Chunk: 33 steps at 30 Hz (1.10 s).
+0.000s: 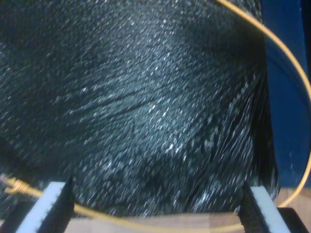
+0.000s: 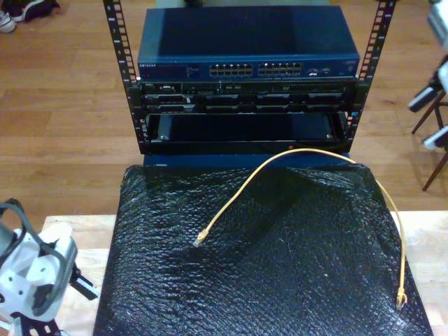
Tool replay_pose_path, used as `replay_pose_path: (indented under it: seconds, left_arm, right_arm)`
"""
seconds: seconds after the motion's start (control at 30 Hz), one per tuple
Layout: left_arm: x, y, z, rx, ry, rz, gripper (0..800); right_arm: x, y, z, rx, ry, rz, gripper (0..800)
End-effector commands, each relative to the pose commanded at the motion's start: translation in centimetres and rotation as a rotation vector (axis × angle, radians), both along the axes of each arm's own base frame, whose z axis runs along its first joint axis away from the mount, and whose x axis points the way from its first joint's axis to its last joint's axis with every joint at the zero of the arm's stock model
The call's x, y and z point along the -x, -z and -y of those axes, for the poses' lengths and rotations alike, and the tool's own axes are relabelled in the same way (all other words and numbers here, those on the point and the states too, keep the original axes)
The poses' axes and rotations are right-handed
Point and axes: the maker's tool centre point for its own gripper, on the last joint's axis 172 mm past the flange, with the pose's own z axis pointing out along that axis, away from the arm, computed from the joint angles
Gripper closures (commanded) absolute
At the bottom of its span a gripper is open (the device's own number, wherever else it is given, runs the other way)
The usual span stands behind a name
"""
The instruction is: Grab the cable and plug it in
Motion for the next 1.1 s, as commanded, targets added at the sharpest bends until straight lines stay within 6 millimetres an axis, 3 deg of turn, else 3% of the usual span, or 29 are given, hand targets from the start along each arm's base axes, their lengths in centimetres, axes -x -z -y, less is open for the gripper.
replay_pose_path:
  seconds: [0.23,0.47,0.73,1.0,1.1]
  left_arm:
    - [-0.8,0.3,0.6,-0.032,-0.004,0.002,0]
    - [-1.2,1.1,0.5,-0.039,-0.026,-0.015,0]
    - [-1.3,1.8,0.3,-0.044,-0.034,-0.016,0]
    - [-1.3,1.7,0.3,-0.046,-0.048,-0.024,0]
    - [-1.2,1.7,0.4,-0.045,-0.047,-0.025,0]
  right_arm:
    - [-1.1,0.8,-5.9,0.017,-0.100,0.040,3]
    - [-1.7,3.0,-11.4,0.035,-0.169,0.024,4]
    - [-0.9,5.9,-17.4,0.104,-0.308,0.043,4]
    - [1.0,9.4,-21.6,0.264,-0.445,0.061,6]
    - [1.3,9.9,-23.2,0.300,-0.496,0.102,6]
